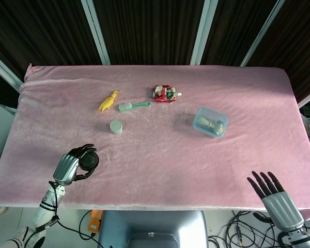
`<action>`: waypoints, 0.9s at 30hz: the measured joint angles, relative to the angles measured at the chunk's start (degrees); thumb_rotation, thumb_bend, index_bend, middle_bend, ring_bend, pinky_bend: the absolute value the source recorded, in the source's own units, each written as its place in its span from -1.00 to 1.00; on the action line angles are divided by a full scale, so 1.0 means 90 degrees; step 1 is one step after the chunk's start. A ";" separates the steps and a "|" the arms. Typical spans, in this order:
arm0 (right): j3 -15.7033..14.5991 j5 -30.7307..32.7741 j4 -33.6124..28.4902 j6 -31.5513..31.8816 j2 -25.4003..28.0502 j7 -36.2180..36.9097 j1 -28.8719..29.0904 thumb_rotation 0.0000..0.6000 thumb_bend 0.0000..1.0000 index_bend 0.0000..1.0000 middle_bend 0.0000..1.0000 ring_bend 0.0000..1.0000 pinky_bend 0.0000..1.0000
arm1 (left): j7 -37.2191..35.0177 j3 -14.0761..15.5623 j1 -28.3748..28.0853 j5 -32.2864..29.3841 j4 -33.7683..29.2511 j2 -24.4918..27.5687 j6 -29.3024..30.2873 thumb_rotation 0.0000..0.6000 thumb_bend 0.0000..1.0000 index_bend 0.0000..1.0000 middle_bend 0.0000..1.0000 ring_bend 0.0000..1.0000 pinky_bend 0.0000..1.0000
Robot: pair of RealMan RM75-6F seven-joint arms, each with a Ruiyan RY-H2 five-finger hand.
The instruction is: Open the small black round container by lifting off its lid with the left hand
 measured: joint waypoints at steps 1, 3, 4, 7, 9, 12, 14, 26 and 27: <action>0.0001 -0.0001 0.0001 0.0005 0.0001 0.0007 0.0000 1.00 -0.91 -1.00 -1.00 -1.00 -0.90 | 0.0279 -0.0027 0.0001 0.0002 0.0030 0.0008 0.0047 1.00 -0.32 -0.29 -0.22 -0.06 0.31; 0.0003 0.0000 0.0002 0.0007 0.0002 0.0011 0.0000 1.00 -0.91 -1.00 -1.00 -1.00 -0.90 | 0.0972 -0.0084 0.0005 0.0004 0.0095 0.0029 0.0150 1.00 -0.32 -0.22 -0.18 -0.02 0.32; 0.0004 0.0003 0.0002 0.0003 -0.0001 0.0008 0.0000 1.00 -0.91 -1.00 -1.00 -1.00 -0.90 | 0.1266 -0.0104 0.0009 0.0005 0.0118 0.0041 0.0187 1.00 -0.32 -0.20 -0.16 0.01 0.33; 0.0004 0.0011 -0.0004 -0.0023 -0.0004 -0.0015 0.0006 1.00 -0.91 -1.00 -1.00 -1.00 -0.90 | 0.2105 -0.0139 0.0025 0.0001 0.0145 0.0094 0.0263 1.00 -0.32 -0.16 -0.12 0.06 0.36; 0.0002 0.0019 -0.0015 -0.0038 -0.0003 -0.0029 0.0008 1.00 -0.91 -1.00 -1.00 -1.00 -0.90 | 0.2387 -0.0136 0.0039 -0.0025 0.0060 0.0137 0.0233 1.00 -0.32 -0.16 -0.11 0.07 0.37; 0.0001 0.0029 -0.0029 -0.0048 0.0006 -0.0032 0.0010 1.00 -0.91 -1.00 -1.00 -1.00 -0.89 | 0.2249 -0.0105 0.0051 -0.0074 -0.0198 0.0235 0.0108 1.00 -0.32 -0.16 -0.12 0.06 0.38; 0.0001 0.0035 -0.0033 -0.0054 0.0008 -0.0035 0.0010 1.00 -0.91 -1.00 -1.00 -1.00 -0.89 | 0.1773 -0.0064 0.0047 -0.0104 -0.0452 0.0338 -0.0030 1.00 -0.32 -0.16 -0.13 0.05 0.38; -0.0007 0.0032 -0.0041 -0.0057 0.0017 -0.0037 0.0009 1.00 -0.91 -1.00 -1.00 -1.00 -0.89 | -0.2955 0.0187 -0.0083 -0.0037 -0.1424 0.0830 -0.0619 1.00 -0.32 -0.15 -0.16 0.02 0.38; -0.0007 0.0030 -0.0039 -0.0051 0.0016 -0.0035 0.0007 1.00 -0.91 -1.00 -1.00 -1.00 -0.89 | -0.3082 0.0181 -0.0082 -0.0037 -0.1407 0.0824 -0.0611 1.00 -0.32 -0.14 -0.16 0.02 0.38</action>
